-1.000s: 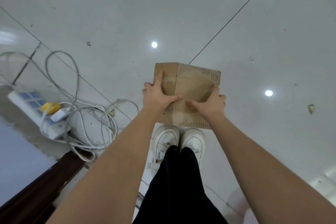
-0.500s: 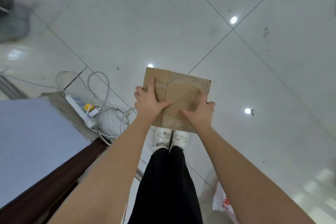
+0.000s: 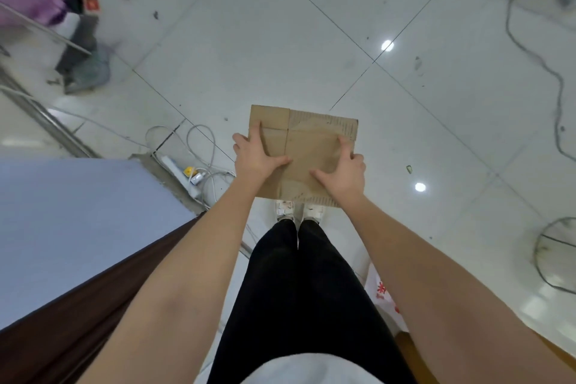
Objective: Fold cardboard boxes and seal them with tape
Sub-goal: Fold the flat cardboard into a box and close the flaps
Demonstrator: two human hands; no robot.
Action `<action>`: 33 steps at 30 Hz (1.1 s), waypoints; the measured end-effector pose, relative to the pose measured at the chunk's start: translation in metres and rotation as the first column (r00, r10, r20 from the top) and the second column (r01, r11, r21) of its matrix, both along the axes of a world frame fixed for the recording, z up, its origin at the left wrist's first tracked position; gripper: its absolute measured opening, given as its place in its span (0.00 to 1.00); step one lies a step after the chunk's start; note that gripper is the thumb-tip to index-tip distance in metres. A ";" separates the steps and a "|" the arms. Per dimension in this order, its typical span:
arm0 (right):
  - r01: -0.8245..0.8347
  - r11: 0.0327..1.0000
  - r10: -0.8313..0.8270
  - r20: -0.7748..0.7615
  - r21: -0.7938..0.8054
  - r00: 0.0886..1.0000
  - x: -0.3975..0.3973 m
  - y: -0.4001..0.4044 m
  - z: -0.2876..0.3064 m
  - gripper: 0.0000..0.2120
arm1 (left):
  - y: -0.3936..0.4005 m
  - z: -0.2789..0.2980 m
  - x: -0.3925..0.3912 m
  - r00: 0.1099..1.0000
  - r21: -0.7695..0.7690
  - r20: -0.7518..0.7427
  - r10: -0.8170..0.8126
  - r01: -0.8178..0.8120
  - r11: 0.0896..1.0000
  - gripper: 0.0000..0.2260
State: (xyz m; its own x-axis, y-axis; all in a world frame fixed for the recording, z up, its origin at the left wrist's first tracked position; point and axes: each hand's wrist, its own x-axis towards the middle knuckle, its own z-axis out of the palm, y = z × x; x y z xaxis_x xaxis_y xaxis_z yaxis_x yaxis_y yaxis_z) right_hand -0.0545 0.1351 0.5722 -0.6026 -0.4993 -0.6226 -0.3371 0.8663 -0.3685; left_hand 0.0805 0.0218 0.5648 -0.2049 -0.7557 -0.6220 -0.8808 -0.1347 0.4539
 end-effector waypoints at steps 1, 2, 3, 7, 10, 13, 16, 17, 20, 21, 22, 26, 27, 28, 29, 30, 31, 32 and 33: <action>-0.023 1.000 0.023 -0.022 -0.006 0.999 -0.002 -0.004 0.010 0.45 | -0.002 0.007 0.004 0.999 0.009 -0.037 0.020 -0.020 1.000 0.48; -0.050 0.999 0.049 -0.043 -0.014 0.998 -0.003 -0.010 0.019 0.45 | -0.005 0.012 0.009 0.997 0.013 -0.068 0.033 -0.032 0.999 0.49; -0.075 0.997 0.073 -0.062 -0.021 0.995 -0.004 -0.017 0.028 0.45 | -0.008 0.018 0.013 0.995 0.014 -0.088 0.035 -0.033 0.999 0.49; -0.122 0.992 0.119 -0.113 -0.022 0.986 -0.004 -0.041 0.058 0.45 | -0.018 0.039 0.026 0.991 -0.008 -0.134 0.025 -0.026 1.000 0.48; -0.125 0.991 0.118 -0.140 -0.046 0.983 -0.006 -0.056 0.077 0.46 | -0.032 0.056 0.028 0.983 -0.060 -0.183 0.008 -0.019 0.998 0.46; -0.096 0.991 0.082 -0.150 -0.089 0.985 -0.010 -0.066 0.089 0.46 | -0.050 0.073 0.027 0.974 -0.118 -0.223 -0.032 0.006 0.993 0.46; -0.073 0.988 0.054 -0.140 -0.137 0.989 -0.014 -0.075 0.096 0.46 | -0.065 0.087 0.022 0.969 -0.140 -0.240 -0.056 0.023 0.990 0.45; -0.078 0.986 0.057 -0.141 -0.145 0.988 -0.016 -0.079 0.097 0.46 | -0.069 0.090 0.019 0.969 -0.138 -0.239 -0.062 0.029 0.990 0.45; -0.101 0.983 0.076 -0.163 -0.151 0.984 -0.020 -0.091 0.101 0.47 | -0.080 0.094 0.011 0.973 -0.128 -0.224 -0.062 0.033 0.991 0.45; -0.107 0.983 0.081 -0.168 -0.150 0.982 -0.023 -0.096 0.101 0.47 | -0.085 0.094 0.008 0.973 -0.126 -0.222 -0.057 0.029 0.992 0.45; -0.111 0.982 0.085 -0.169 -0.151 0.982 -0.026 -0.102 0.102 0.47 | -0.091 0.095 0.005 0.974 -0.127 -0.221 -0.055 0.027 0.992 0.45; -0.120 0.980 0.095 -0.156 -0.159 0.983 -0.044 -0.135 0.102 0.48 | -0.123 0.097 -0.012 0.976 -0.144 -0.208 -0.060 0.030 0.989 0.47; -0.126 0.978 0.100 -0.155 -0.164 0.983 -0.050 -0.146 0.101 0.48 | -0.133 0.097 -0.017 0.978 -0.149 -0.201 -0.055 0.025 0.989 0.47; -0.132 0.977 0.106 -0.153 -0.168 0.982 -0.056 -0.157 0.101 0.48 | -0.143 0.096 -0.024 0.980 -0.153 -0.193 -0.050 0.020 0.988 0.47; -0.140 0.976 0.114 -0.152 -0.169 0.982 -0.063 -0.169 0.101 0.47 | -0.154 0.095 -0.031 0.981 -0.156 -0.186 -0.045 0.016 0.988 0.47; -0.149 0.975 0.123 -0.152 -0.167 0.981 -0.070 -0.182 0.100 0.47 | -0.165 0.094 -0.038 0.983 -0.157 -0.180 -0.040 0.012 0.987 0.47; -0.157 0.974 0.132 -0.152 -0.165 0.980 -0.078 -0.195 0.100 0.47 | -0.177 0.093 -0.046 0.984 -0.155 -0.174 -0.032 0.005 0.988 0.47; -0.162 0.973 0.138 -0.151 -0.162 0.979 -0.086 -0.209 0.100 0.47 | -0.190 0.093 -0.054 0.986 -0.149 -0.164 -0.022 -0.003 0.989 0.47; -0.168 0.973 0.144 -0.150 -0.160 0.978 -0.095 -0.223 0.100 0.47 | -0.202 0.092 -0.061 0.988 -0.143 -0.153 -0.010 -0.012 0.990 0.47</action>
